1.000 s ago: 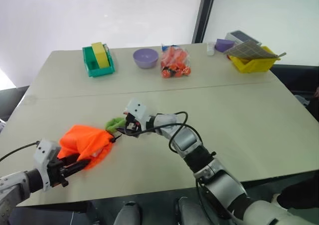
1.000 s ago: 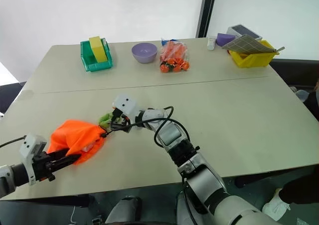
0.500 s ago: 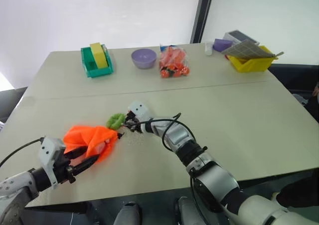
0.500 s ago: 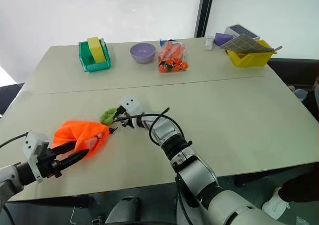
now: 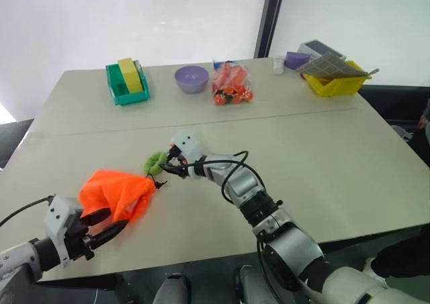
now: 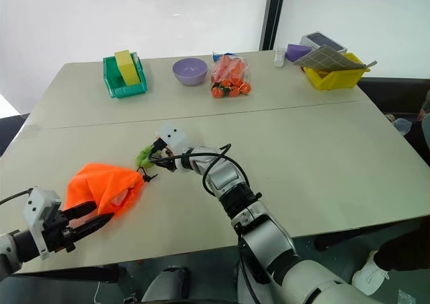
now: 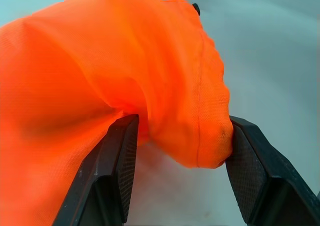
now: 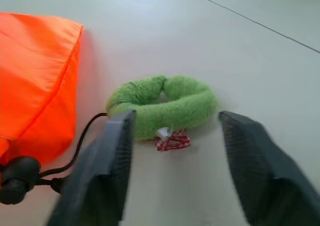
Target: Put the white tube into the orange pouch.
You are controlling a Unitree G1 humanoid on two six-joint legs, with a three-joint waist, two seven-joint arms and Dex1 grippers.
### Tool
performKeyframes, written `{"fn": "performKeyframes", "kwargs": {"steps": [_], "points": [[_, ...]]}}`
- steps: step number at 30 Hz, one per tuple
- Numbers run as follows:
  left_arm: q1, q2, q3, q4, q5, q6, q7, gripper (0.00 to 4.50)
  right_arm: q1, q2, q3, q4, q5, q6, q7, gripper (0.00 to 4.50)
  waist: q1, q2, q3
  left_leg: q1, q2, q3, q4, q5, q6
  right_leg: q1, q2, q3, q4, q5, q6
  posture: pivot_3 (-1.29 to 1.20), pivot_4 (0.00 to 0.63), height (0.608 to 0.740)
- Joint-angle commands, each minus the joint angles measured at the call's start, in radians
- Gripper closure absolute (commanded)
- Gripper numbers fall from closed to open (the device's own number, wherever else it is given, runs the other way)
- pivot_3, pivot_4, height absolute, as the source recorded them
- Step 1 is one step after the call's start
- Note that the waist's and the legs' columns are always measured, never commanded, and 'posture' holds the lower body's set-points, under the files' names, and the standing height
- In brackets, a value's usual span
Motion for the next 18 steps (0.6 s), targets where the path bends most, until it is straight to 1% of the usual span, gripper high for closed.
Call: {"fn": "performKeyframes", "kwargs": {"steps": [1, 3, 5, 6, 9, 12, 14, 16, 18], "points": [[0.002, -0.020, 0.016, -0.021, -0.006, -0.041, -0.008, 1.61, -0.042, 0.098, -0.020, 0.051, 0.020, -0.009, -0.039, 1.60, -0.001, 0.000, 0.000, 0.000, 0.000, 0.000, 0.000, 0.000, 0.000, 0.000, 0.000, 0.000, 0.000, 0.000, 0.000, 0.00, 0.150, 0.740], [0.014, -0.029, 0.013, -0.033, -0.013, -0.036, -0.012, 1.12, -0.063, 0.122, -0.036, 0.103, 0.030, -0.013, -0.061, 1.58, -0.002, 0.000, 0.000, 0.000, 0.000, 0.000, 0.000, 0.000, 0.000, 0.000, 0.000, 0.000, 0.000, 0.000, 0.000, 0.00, 0.150, 0.740], [0.022, -0.042, 0.003, -0.042, 0.030, -0.066, 0.010, 0.22, -0.082, 0.141, -0.047, 0.152, 0.044, -0.020, -0.074, 1.58, -0.003, 0.000, 0.000, 0.000, 0.000, 0.000, 0.000, 0.000, 0.000, 0.000, 0.000, 0.000, 0.000, 0.000, 0.000, 0.00, 0.150, 0.740], [0.025, -0.046, 0.000, -0.044, 0.041, -0.075, 0.015, 0.04, -0.090, 0.147, -0.048, 0.171, 0.050, -0.024, -0.075, 1.58, -0.003, 0.000, 0.000, 0.000, 0.000, 0.000, 0.000, 0.000, 0.000, 0.001, 0.000, 0.000, 0.000, 0.000, 0.000, 0.00, 0.150, 0.740], [0.044, -0.053, -0.009, -0.054, 0.053, -0.086, 0.016, 0.04, -0.113, 0.165, -0.060, 0.218, 0.068, -0.038, -0.080, 1.58, -0.003, 0.000, 0.000, 0.000, 0.000, 0.000, 0.000, 0.000, 0.000, 0.000, 0.000, 0.000, 0.001, 0.000, 0.000, 0.00, 0.150, 0.740], [0.062, -0.056, -0.015, -0.058, 0.064, -0.094, 0.014, 0.04, -0.118, 0.168, -0.061, 0.221, 0.080, -0.054, -0.078, 1.58, -0.003, 0.000, 0.000, 0.000, 0.000, 0.000, 0.000, 0.000, 0.000, 0.000, 0.000, 0.000, 0.001, 0.000, 0.000, 0.00, 0.150, 0.740], [0.070, -0.062, -0.001, -0.071, 0.031, -0.079, 0.010, 0.04, -0.101, 0.160, -0.055, 0.189, 0.088, -0.054, -0.071, 1.58, -0.003, 0.000, 0.000, 0.000, 0.000, 0.000, 0.000, 0.000, 0.000, 0.000, 0.000, 0.000, 0.000, 0.000, 0.000, 0.00, 0.150, 0.740], [0.073, -0.065, 0.023, -0.085, -0.038, -0.033, 0.004, 0.04, -0.075, 0.147, -0.046, 0.142, 0.098, -0.047, -0.056, 1.58, -0.003, 0.000, 0.000, 0.000, 0.000, 0.000, 0.000, 0.000, 0.000, 0.000, 0.000, 0.000, 0.001, 0.000, 0.000, 0.00, 0.150, 0.740], [0.069, -0.064, 0.030, -0.088, -0.043, -0.029, 0.014, 0.04, -0.049, 0.129, -0.030, 0.089, 0.101, -0.042, -0.041, 1.58, -0.002, 0.000, 0.000, 0.000, 0.000, 0.000, 0.000, 0.000, 0.000, 0.001, 0.000, 0.000, 0.001, 0.000, 0.000, 0.00, 0.150, 0.740]]}}
